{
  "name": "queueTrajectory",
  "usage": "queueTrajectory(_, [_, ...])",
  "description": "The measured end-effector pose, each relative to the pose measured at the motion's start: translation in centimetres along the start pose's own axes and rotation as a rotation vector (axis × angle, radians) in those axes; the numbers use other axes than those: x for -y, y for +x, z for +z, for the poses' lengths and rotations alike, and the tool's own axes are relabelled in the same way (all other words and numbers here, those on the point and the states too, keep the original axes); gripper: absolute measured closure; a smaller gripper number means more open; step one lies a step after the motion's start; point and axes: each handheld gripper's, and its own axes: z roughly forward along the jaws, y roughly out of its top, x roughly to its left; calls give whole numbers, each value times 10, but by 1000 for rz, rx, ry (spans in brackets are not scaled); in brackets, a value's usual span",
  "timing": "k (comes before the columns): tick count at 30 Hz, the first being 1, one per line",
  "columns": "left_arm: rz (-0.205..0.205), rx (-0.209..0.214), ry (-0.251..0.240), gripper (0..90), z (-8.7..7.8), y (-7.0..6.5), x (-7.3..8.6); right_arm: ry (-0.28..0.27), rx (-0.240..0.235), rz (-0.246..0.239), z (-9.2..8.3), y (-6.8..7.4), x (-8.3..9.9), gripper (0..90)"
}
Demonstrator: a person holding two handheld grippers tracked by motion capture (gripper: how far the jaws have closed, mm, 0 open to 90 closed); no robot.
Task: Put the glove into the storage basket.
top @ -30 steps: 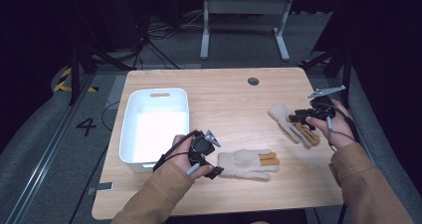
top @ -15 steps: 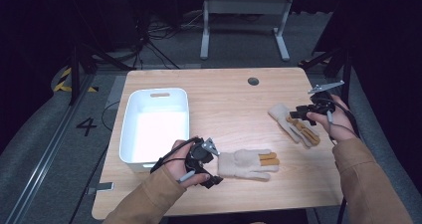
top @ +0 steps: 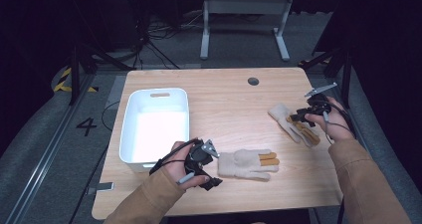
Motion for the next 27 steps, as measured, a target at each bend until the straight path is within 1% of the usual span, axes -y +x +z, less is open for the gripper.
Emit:
queueTrajectory(3, [3, -1, -7, 249, 0, 2, 1, 15, 8, 12, 5, -2, 3, 546])
queueTrajectory(6, [-1, 7, -5, 245, 1, 4, 4, 25, 7, 23, 10, -5, 5, 546])
queueTrajectory(9, [-13, 5, -6, 241, 1, 4, 4, 39, 9, 32, 14, -6, 6, 549])
queueTrajectory(14, [-8, 7, -8, 240, -1, 2, 4, 66, 12, 33, 19, -8, 6, 551])
queueTrajectory(19, [-7, 2, -9, 237, -1, 3, 5, 92, 27, 33, 27, -6, 7, 552])
queueTrajectory(20, [-7, 3, -9, 236, -1, 3, 5, 98, 30, 27, 27, -6, 7, 562])
queueTrajectory(22, [-13, 5, -7, 236, -1, 4, 6, 110, 41, 15, 29, -6, 7, 628])
queueTrajectory(27, [-14, 9, -3, 239, 0, 6, 7, 119, 49, 15, 25, -5, 5, 728])
